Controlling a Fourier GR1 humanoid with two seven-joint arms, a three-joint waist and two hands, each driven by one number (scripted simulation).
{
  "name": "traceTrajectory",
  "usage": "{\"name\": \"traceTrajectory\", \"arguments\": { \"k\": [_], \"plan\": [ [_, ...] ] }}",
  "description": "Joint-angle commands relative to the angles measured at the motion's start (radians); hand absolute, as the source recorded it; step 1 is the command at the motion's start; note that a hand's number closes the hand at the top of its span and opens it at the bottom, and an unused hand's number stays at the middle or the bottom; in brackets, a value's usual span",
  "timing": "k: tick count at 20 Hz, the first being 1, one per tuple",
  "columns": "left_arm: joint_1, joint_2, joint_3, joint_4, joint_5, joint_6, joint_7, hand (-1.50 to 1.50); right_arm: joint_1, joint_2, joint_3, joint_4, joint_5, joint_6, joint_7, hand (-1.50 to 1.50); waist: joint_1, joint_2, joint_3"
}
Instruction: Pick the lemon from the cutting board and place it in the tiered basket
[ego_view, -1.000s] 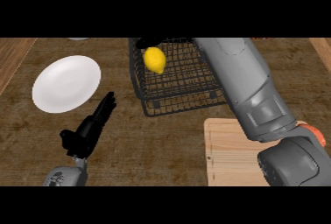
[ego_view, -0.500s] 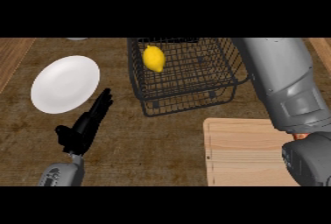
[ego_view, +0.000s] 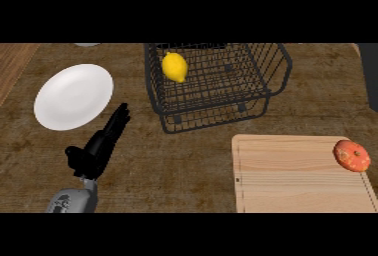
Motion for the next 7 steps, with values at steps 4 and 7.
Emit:
{"name": "traceTrajectory", "arguments": {
  "k": [4,7],
  "plan": [
    [0.042,-0.022,-0.014,-0.013,-0.005,0.008,-0.024,0.0,0.135,-0.273,-0.108,0.051,-0.098,0.232,-0.119,-1.5,0.002,0.003,0.0],
    [-0.01,-0.002,-0.004,-0.008,-0.002,-0.007,0.029,0.0,0.168,-0.338,-0.116,0.102,-0.113,0.327,-0.167,-1.5,0.007,0.004,0.0]
  ]
}}
